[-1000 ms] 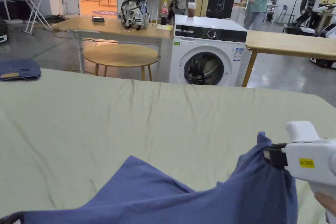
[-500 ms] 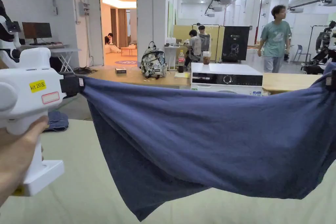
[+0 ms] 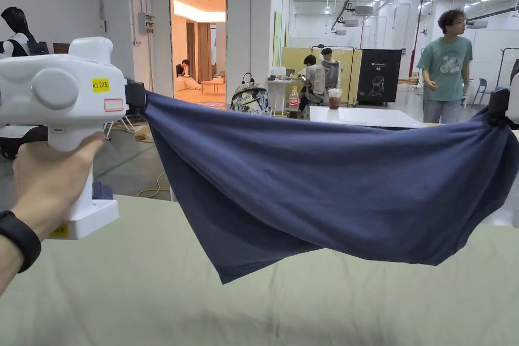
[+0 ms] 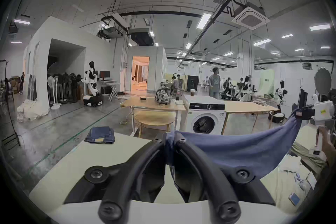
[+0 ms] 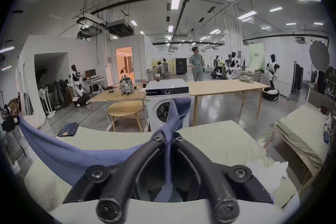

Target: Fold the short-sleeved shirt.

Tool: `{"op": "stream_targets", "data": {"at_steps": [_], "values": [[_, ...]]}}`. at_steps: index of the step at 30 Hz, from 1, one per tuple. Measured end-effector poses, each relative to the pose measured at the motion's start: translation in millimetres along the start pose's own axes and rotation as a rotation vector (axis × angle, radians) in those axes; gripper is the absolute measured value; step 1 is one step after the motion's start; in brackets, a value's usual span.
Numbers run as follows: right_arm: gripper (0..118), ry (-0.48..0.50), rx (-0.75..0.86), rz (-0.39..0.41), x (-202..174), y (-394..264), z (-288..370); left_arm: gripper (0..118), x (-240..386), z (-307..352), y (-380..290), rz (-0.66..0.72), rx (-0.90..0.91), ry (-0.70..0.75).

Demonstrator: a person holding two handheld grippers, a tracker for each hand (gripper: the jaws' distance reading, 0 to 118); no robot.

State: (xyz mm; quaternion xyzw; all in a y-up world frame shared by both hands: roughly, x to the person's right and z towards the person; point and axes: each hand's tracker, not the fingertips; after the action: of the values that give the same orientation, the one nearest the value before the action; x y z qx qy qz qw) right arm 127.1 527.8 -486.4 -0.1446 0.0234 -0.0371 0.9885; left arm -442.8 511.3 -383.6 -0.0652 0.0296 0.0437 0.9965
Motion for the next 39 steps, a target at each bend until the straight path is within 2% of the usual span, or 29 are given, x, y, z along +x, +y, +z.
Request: {"op": "stream_targets", "data": {"at_steps": [4,7,11,13,16,17,19,21,23,24,28,29,30,31,32,34,36,37,39], "values": [[3,0.028,-0.079,0.031,4,-59,-27,1,-5,-11,-68,-0.003,-0.111,-0.007],[3,0.036,-0.174,0.054,11,-132,-48,1,-11,-9,-149,0.095,-0.233,-0.039],[3,0.093,-0.326,-0.075,34,-252,-40,1,-8,29,-269,0.178,-0.392,-0.064],[3,0.093,-0.354,-0.114,48,-304,-15,1,-7,66,-312,0.171,-0.420,-0.072],[3,0.092,-0.381,-0.131,68,-365,54,1,-11,139,-363,0.235,-0.437,-0.040],[3,0.066,-0.373,-0.181,73,-382,85,1,-14,164,-375,0.282,-0.444,-0.048],[3,0.080,-0.390,-0.218,85,-408,135,1,-17,216,-389,0.300,-0.415,0.003],[3,-0.014,-0.356,-0.240,95,-433,184,1,-20,260,-402,0.313,-0.457,0.028],[3,0.016,-0.369,-0.317,107,-457,225,1,-19,300,-413,0.359,-0.457,0.062],[3,-0.004,-0.391,-0.340,110,-467,244,1,-19,316,-420,0.390,-0.498,0.050],[4,-0.025,-0.435,-0.321,102,-498,300,1,-2,356,-429,0.289,-0.534,0.089],[9,-0.028,-0.436,-0.307,101,-505,308,2,-1,361,-431,0.291,-0.512,0.080],[20,-0.030,-0.449,-0.301,100,-514,311,10,-2,364,-431,0.294,-0.512,0.063],[40,-0.025,-0.473,-0.293,100,-518,312,25,-6,361,-433,0.304,-0.517,0.048],[61,-0.050,-0.474,-0.281,99,-523,315,48,-6,361,-433,0.303,-0.515,0.046],[62,-0.087,-0.480,-0.290,101,-525,321,50,-4,361,-426,0.250,-0.492,0.092],[61,-0.091,-0.442,-0.351,107,-521,333,52,-12,364,-415,0.212,-0.456,0.095],[62,-0.112,-0.426,-0.353,108,-517,337,55,-10,365,-407,0.198,-0.431,0.105],[62,-0.161,-0.367,-0.296,109,-499,347,58,0,367,-387,0.154,-0.382,0.085]]}}
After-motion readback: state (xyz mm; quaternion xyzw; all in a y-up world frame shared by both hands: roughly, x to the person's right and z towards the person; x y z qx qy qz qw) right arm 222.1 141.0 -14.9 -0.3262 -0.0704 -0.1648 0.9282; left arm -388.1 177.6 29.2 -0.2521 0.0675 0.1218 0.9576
